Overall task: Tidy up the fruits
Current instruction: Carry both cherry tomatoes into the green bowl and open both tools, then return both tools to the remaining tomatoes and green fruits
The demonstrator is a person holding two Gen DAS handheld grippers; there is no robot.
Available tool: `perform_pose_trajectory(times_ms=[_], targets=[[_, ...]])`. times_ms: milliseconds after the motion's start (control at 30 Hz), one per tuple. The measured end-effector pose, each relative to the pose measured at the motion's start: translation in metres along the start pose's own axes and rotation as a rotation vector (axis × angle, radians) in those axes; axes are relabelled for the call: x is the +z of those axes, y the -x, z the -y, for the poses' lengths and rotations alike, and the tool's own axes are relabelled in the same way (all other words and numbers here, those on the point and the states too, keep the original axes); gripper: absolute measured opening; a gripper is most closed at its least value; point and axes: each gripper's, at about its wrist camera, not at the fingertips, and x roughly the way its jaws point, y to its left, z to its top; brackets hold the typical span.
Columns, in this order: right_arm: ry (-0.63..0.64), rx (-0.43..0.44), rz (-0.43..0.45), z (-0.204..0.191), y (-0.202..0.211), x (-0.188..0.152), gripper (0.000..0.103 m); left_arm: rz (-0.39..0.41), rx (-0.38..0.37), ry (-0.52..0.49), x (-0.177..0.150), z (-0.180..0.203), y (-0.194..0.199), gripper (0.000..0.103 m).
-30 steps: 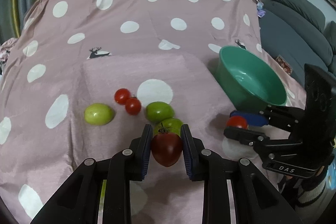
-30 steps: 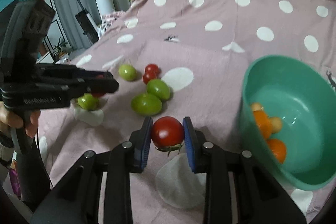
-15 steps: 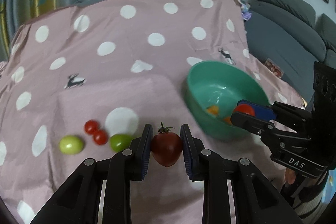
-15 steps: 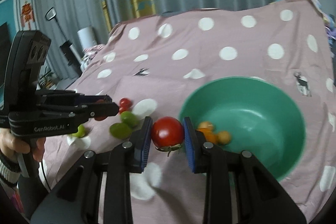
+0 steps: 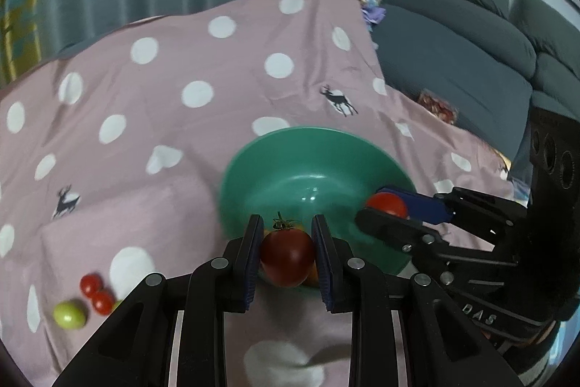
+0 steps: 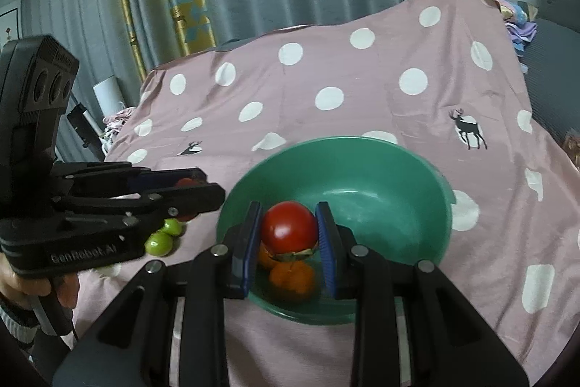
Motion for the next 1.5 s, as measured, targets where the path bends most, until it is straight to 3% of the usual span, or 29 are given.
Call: perform_pose_trajectory(times_ms=[667,1200,1267,1367,1433,1500], targets=[[-0.037,-0.124,-0.05,0.026,-0.017,-0.006,0.031,-0.12,0.035,-0.081,0.001,0.02,-0.058,0.028],[-0.05,-0.142,-0.042,0.029,-0.016,-0.007,0.032,-0.105,0.082,-0.097,-0.001,0.021,-0.059,0.028],[-0.06,-0.139,-0.028,0.03,-0.013,-0.007,0.036,-0.097,0.094,-0.079,-0.001,0.017,-0.055,0.034],[-0.074,-0.133,0.001,0.03,-0.009,-0.006,0.05,-0.069,0.103,-0.034,-0.001,0.007,-0.046,0.052],[-0.069,-0.127,0.019,0.028,-0.006,-0.005,0.05,-0.046,0.109,-0.001,-0.001,0.0,-0.038,0.057],[-0.068,-0.111,0.036,0.026,-0.004,-0.004,0.053,-0.02,0.123,0.042,-0.003,-0.009,-0.026,0.07]])
